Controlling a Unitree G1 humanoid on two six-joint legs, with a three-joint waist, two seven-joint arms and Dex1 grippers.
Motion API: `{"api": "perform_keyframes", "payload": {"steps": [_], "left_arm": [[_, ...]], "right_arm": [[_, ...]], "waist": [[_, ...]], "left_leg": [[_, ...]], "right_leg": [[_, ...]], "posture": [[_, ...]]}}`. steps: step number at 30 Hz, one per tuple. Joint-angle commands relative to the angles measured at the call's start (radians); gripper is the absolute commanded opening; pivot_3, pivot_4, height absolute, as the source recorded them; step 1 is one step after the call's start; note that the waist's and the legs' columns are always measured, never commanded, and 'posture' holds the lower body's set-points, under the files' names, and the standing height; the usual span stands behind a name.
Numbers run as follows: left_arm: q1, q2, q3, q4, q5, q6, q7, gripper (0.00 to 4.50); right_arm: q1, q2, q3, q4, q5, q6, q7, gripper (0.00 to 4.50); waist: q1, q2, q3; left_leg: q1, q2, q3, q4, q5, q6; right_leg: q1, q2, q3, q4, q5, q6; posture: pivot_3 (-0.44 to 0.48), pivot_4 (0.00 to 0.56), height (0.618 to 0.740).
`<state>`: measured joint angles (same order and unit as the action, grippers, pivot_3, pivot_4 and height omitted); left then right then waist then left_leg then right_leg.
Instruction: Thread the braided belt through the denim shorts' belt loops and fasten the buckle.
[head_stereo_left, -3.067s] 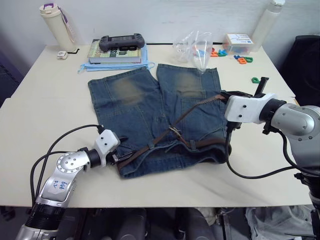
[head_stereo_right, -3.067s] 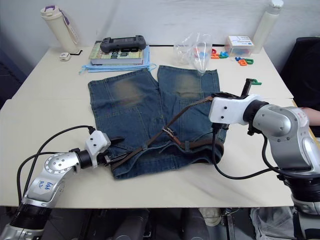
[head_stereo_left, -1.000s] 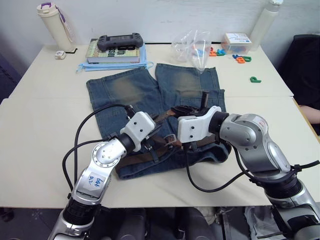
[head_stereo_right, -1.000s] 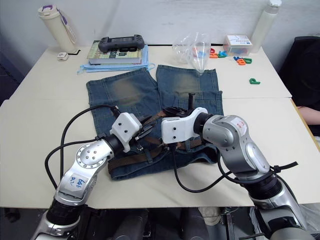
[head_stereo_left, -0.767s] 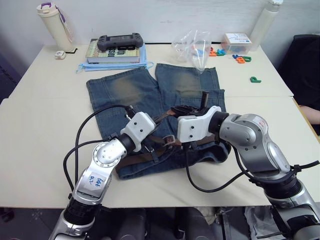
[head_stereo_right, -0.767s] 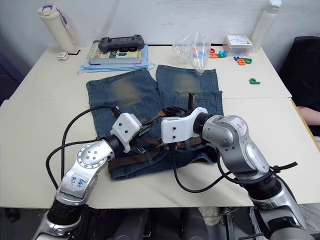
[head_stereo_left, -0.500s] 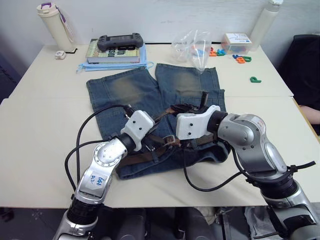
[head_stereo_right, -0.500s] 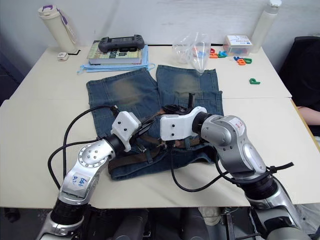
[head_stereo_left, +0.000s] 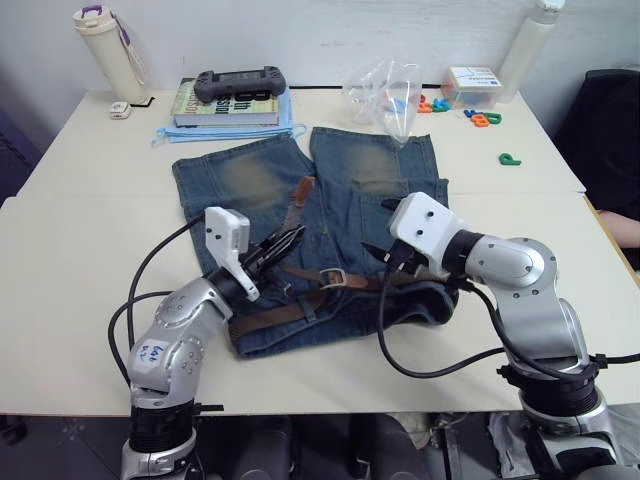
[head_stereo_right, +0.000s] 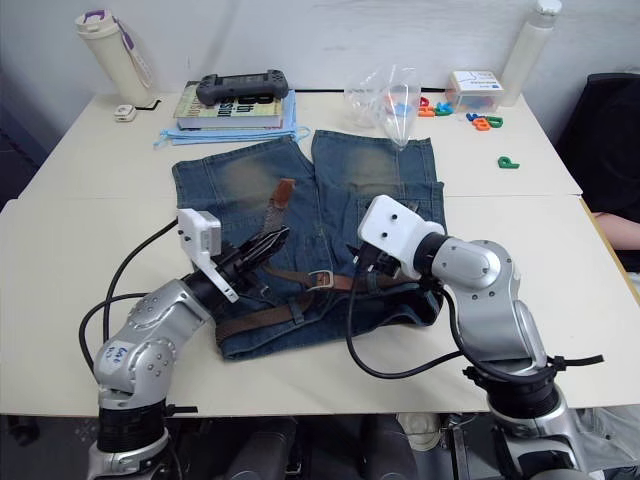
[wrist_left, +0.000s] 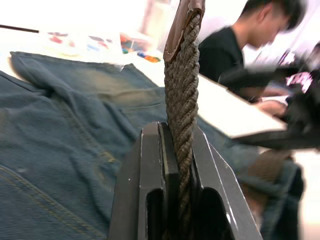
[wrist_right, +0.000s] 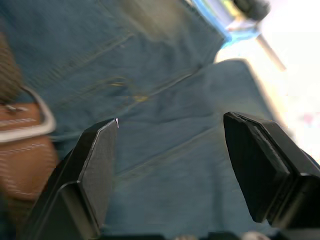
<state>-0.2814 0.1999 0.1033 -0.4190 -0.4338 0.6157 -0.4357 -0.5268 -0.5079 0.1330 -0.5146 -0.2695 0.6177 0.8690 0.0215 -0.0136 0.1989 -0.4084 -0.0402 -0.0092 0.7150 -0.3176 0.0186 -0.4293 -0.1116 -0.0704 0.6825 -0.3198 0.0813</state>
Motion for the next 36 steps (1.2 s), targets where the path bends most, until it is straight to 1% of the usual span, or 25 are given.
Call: {"api": "perform_keyframes", "payload": {"steps": [1,2,3,4,5,7,10,15,23,30,36], "left_arm": [[-0.022,-0.026,0.103,-0.03,-0.222,0.098,-0.001,0.0],[-0.022,-0.028,0.107,-0.031,-0.234,0.107,0.003,0.0],[-0.021,-0.026,0.108,-0.032,-0.241,0.112,0.003,0.0],[-0.02,-0.023,0.109,-0.033,-0.246,0.115,0.002,0.0],[-0.018,-0.018,0.11,-0.036,-0.254,0.119,0.0,0.0],[-0.016,-0.011,0.112,-0.04,-0.265,0.128,0.0,0.0],[-0.012,0.005,0.119,-0.049,-0.294,0.145,0.008,0.0],[0.01,0.039,0.129,-0.079,-0.323,0.163,0.025,0.0],[0.013,0.074,0.13,-0.113,-0.371,0.188,0.073,0.0],[0.011,0.098,0.122,-0.113,-0.383,0.195,0.099,0.0],[0.011,0.109,0.115,-0.115,-0.392,0.196,0.105,0.0]], "right_arm": [[0.018,0.105,-0.032,-0.099,0.181,0.249,0.026,3.37],[0.018,0.116,-0.034,-0.101,0.196,0.265,0.026,3.08],[0.016,0.121,-0.033,-0.103,0.213,0.28,0.034,3.02],[0.015,0.123,-0.032,-0.103,0.233,0.3,0.047,2.58],[0.014,0.13,-0.035,-0.103,0.255,0.326,0.055,2.02],[0.009,0.133,-0.035,-0.093,0.275,0.36,0.059,1.45],[0.004,0.123,-0.018,-0.082,0.315,0.389,0.041,0.1],[0.022,0.123,0.045,-0.035,0.321,0.388,-0.022,0.1],[0.057,0.111,0.115,-0.019,0.345,0.375,-0.097,0.1],[0.06,0.103,0.178,-0.065,0.375,0.379,-0.126,0.1],[0.065,0.095,0.227,-0.072,0.38,0.38,-0.162,0.1]], "waist": [[-0.001,0.0,0.0],[-0.001,0.0,0.0],[-0.001,0.0,0.0],[-0.001,0.0,0.0],[0.0,0.0,0.0],[0.001,0.0,0.0],[0.0,0.0,0.0],[-0.002,0.0,0.0],[-0.001,0.0,0.0],[-0.001,0.0,0.0],[0.0,0.0,0.0]], "left_leg": [[0.0,0.0,0.0,0.0,0.0,0.0],[0.0,0.0,0.0,0.0,0.0,0.0],[0.0,0.0,0.0,0.0,0.0,0.0],[0.0,0.0,0.0,0.0,0.0,0.0],[0.0,0.0,0.0,0.0,0.0,0.0],[0.0,0.0,0.0,0.0,0.0,0.0],[0.0,0.0,0.0,0.0,0.0,0.0],[0.0,0.0,0.0,0.0,-0.001,0.0],[0.0,0.0,0.0,0.0,-0.001,0.0],[0.0,0.0,0.0,0.0,-0.001,0.0],[0.0,0.0,0.0,0.0,-0.002,0.0]], "right_leg": [[0.0,0.0,0.0,0.0,0.0,0.0],[0.0,0.0,0.0,0.0,0.0,0.0],[0.0,0.0,0.0,0.0,0.0,0.0],[0.0,0.0,0.0,0.0,0.0,0.0],[0.0,0.0,0.0,0.0,0.0,0.0],[0.0,0.0,0.0,0.0,0.0,0.0],[0.0,0.0,0.0,0.0,0.0,0.0],[0.0,0.0,0.0,0.0,0.0,0.0],[0.0,0.0,0.001,-0.001,0.0,0.0],[0.0,0.0,0.001,-0.001,0.0,0.0],[0.0,0.0,0.001,-0.001,0.0,0.0]], "posture": [[0.0,0.15,0.667],[0.0,0.15,0.667],[0.0,0.15,0.667],[0.0,0.15,0.667],[0.0,0.15,0.667],[0.0,0.15,0.667],[0.0,0.15,0.667],[0.0,0.15,0.667],[0.0,0.15,0.667],[0.0,0.15,0.667],[0.0,0.15,0.667]]}}
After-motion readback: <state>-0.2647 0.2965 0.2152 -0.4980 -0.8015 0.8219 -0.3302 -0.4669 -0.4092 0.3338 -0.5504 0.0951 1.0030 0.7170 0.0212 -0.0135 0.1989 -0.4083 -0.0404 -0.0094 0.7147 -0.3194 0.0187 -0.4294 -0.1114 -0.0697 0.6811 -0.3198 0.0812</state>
